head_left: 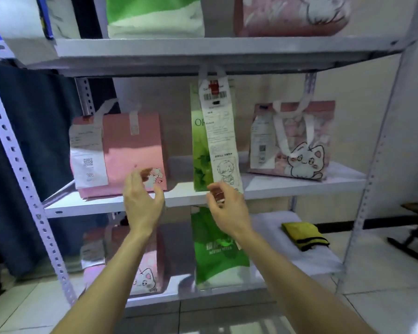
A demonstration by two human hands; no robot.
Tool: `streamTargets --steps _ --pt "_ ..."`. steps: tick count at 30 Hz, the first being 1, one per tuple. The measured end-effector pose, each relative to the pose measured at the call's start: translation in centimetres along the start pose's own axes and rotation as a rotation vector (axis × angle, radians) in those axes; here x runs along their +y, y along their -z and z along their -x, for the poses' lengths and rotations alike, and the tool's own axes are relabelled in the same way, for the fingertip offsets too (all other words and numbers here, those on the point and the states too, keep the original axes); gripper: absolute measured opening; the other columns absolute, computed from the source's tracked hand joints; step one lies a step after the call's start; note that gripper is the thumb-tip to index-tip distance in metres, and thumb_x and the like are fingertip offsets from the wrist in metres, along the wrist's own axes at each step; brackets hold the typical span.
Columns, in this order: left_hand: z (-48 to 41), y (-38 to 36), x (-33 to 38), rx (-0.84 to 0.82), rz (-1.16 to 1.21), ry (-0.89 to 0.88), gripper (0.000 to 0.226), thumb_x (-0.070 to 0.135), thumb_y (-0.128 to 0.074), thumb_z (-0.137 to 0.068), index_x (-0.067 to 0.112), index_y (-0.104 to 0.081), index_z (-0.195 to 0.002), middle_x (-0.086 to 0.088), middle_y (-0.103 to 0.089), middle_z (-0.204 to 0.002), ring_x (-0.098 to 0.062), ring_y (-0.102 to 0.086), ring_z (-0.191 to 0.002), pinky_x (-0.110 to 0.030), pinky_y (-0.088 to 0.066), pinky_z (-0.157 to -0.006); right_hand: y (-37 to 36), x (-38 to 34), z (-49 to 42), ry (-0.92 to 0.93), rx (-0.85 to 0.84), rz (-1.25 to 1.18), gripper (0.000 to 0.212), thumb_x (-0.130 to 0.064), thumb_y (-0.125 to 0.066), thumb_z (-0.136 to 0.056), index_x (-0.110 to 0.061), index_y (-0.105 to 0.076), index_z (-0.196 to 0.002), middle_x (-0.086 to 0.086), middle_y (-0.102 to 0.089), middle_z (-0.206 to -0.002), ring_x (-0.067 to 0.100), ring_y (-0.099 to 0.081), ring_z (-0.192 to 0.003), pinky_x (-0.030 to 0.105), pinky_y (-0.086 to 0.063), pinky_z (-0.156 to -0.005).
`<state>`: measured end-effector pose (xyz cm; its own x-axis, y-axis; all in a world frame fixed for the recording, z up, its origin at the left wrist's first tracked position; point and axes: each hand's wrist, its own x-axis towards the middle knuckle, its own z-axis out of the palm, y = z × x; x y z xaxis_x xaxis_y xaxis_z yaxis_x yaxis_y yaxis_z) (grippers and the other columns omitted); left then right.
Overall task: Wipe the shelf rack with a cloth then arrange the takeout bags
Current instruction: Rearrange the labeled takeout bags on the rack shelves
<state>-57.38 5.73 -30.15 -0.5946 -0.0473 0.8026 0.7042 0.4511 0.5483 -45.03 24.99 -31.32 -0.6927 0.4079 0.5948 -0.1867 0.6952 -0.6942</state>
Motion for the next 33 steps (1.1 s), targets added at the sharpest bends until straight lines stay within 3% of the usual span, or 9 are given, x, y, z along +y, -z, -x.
streamTargets --steps 5,9,14,16,18,20,23,27,33 --pt "-0.4 -0.2 0.6 -0.061 0.033 -0.01 0.034 0.002 -0.068 -0.091 0.013 -0.064 -0.122 -0.003 -0.063 -0.117 -0.023 -0.061 -0.108 -0.047 -0.054 -0.1 -0.1 -0.6 -1.2 0.044 -0.055 -0.031 0.016 -0.037 -0.068 -0.099 -0.029 -0.067 -0.113 -0.018 -0.069 -0.098 -0.001 -0.068 -0.09 0.028 -0.063 -0.079" --pt "-2.2 3.9 -3.1 0.02 -0.076 0.092 0.037 0.018 -0.072 -0.096 0.016 -0.061 -0.13 -0.002 -0.062 -0.127 -0.023 -0.058 -0.119 -0.051 -0.052 -0.105 -5.5 -3.8 -2.7 0.065 -0.185 -0.037 0.045 -0.043 -0.072 -0.096 -0.022 -0.061 -0.133 -0.008 -0.067 -0.119 0.013 -0.066 -0.11 0.04 -0.059 -0.095" --pt "-5.6 8.7 -8.2 0.006 -0.146 0.307 0.089 0.037 -0.084 -0.088 0.014 -0.038 -0.16 -0.008 -0.038 -0.16 -0.027 -0.039 -0.149 -0.051 -0.039 -0.124 -11.1 -7.2 -7.7 -0.034 -0.268 0.001 0.099 -0.051 -0.083 -0.087 -0.017 -0.029 -0.163 0.01 -0.042 -0.161 0.031 -0.05 -0.142 0.05 -0.048 -0.113" --pt "-7.5 9.8 -9.8 -0.114 -0.044 0.44 0.115 0.04 -0.088 -0.087 0.013 -0.015 -0.172 -0.009 -0.024 -0.175 -0.028 -0.033 -0.158 -0.045 -0.032 -0.128 -12.4 -7.8 -10.2 -0.108 -0.271 -0.059 0.103 -0.051 -0.087 -0.083 -0.018 -0.028 -0.162 0.012 -0.045 -0.159 0.034 -0.051 -0.141 0.052 -0.047 -0.113" --pt "-9.4 10.5 -10.7 -0.256 0.037 0.532 0.127 0.044 -0.088 -0.088 0.013 0.001 -0.173 -0.008 -0.024 -0.178 -0.03 -0.036 -0.159 -0.046 -0.032 -0.129 -13.6 -7.8 -11.7 -0.165 -0.302 -0.146 0.089 -0.047 -0.089 -0.081 -0.024 -0.038 -0.15 0.005 -0.061 -0.142 0.032 -0.06 -0.13 0.049 -0.051 -0.107" --pt "-10.0 11.0 -10.9 -0.314 0.054 0.543 0.123 0.047 -0.09 -0.085 0.015 -0.008 -0.172 -0.005 -0.041 -0.171 -0.029 -0.047 -0.152 -0.049 -0.038 -0.126 -14.4 -7.8 -11.7 -0.186 -0.302 -0.206 0.075 -0.045 -0.089 -0.079 -0.03 -0.042 -0.137 -0.008 -0.068 -0.123 0.025 -0.066 -0.118 0.043 -0.054 -0.098" --pt "-8.3 12.6 -10.6 -0.198 0.048 0.447 0.09 0.046 -0.091 -0.082 0.023 -0.042 -0.154 0.002 -0.059 -0.146 -0.021 -0.061 -0.133 -0.051 -0.053 -0.113 -13.4 -7.9 -8.6 -0.128 -0.24 -0.264 0.072 -0.053 -0.087 -0.076 -0.042 -0.042 -0.131 -0.031 -0.064 -0.105 0.001 -0.066 -0.098 0.033 -0.049 -0.081" --pt "-3.2 15.8 -9.5 -0.131 0.154 0.31 0.062 0.042 -0.088 -0.089 0.033 -0.049 -0.137 0.016 -0.065 -0.131 -0.005 -0.066 -0.121 -0.038 -0.057 -0.102 -11.5 -7.9 -2.2 -0.054 -0.192 -0.246 0.082 -0.06 -0.082 -0.085 -0.038 -0.036 -0.15 -0.009 -0.066 -0.136 0.02 -0.062 -0.126 0.048 -0.055 -0.102" --pt "8.0 18.1 -7.4 -0.025 0.141 0.278 0.065 0.013 -0.084 -0.092 0.04 -0.041 -0.132 0.04 -0.063 -0.119 0.015 -0.064 -0.111 0.001 -0.045 -0.088 -8.9 -8.0 6.5 -0.016 -0.184 -0.273 0.084 -0.032 -0.076 -0.095 -0.032 -0.025 -0.161 0.002 -0.052 -0.156 0.023 -0.055 -0.139 0.05 -0.049 -0.114"
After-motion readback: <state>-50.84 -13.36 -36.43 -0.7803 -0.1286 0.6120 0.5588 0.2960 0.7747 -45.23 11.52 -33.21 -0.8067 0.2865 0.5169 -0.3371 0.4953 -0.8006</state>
